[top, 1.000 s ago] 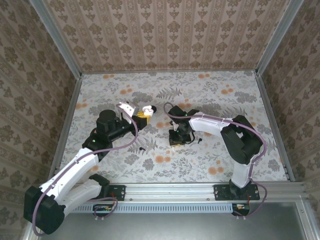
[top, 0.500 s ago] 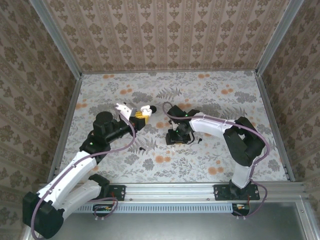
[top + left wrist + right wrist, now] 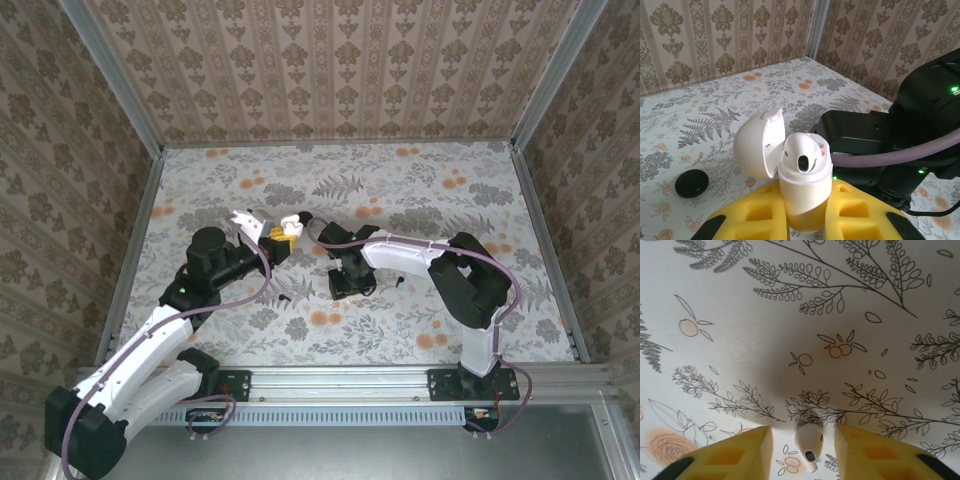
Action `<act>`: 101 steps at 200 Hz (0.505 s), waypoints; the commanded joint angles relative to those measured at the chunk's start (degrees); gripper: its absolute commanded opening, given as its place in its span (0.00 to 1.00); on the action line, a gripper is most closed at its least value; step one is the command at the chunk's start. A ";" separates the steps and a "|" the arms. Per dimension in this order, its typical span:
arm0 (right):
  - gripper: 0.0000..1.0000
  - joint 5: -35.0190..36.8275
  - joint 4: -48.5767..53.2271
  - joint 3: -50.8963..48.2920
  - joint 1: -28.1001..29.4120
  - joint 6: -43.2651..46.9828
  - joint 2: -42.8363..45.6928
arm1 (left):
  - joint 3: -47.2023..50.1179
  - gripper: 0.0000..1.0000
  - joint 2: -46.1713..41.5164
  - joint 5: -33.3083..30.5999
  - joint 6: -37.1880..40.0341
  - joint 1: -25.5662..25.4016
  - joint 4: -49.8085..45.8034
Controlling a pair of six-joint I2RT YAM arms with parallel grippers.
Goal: Insert the wireless bluetooth earbuds into the charging case
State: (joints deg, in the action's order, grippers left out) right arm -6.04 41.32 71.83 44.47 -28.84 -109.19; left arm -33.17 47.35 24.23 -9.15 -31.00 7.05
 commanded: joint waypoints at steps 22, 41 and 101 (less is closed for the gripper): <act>0.30 2.79 3.51 1.33 -0.82 1.16 -0.76 | 1.37 0.00 -1.43 0.06 0.25 0.59 1.12; 0.25 2.85 3.57 0.54 -1.78 0.88 -0.18 | 1.32 0.00 -1.20 0.03 0.27 0.59 1.51; 0.18 -0.82 1.36 -2.62 -6.02 -0.84 1.90 | 0.39 0.00 1.69 1.25 -0.09 0.59 3.22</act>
State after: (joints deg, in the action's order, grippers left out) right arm -5.17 42.37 71.44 40.07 -28.51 -109.12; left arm -32.21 48.12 24.25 -9.17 -30.96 7.79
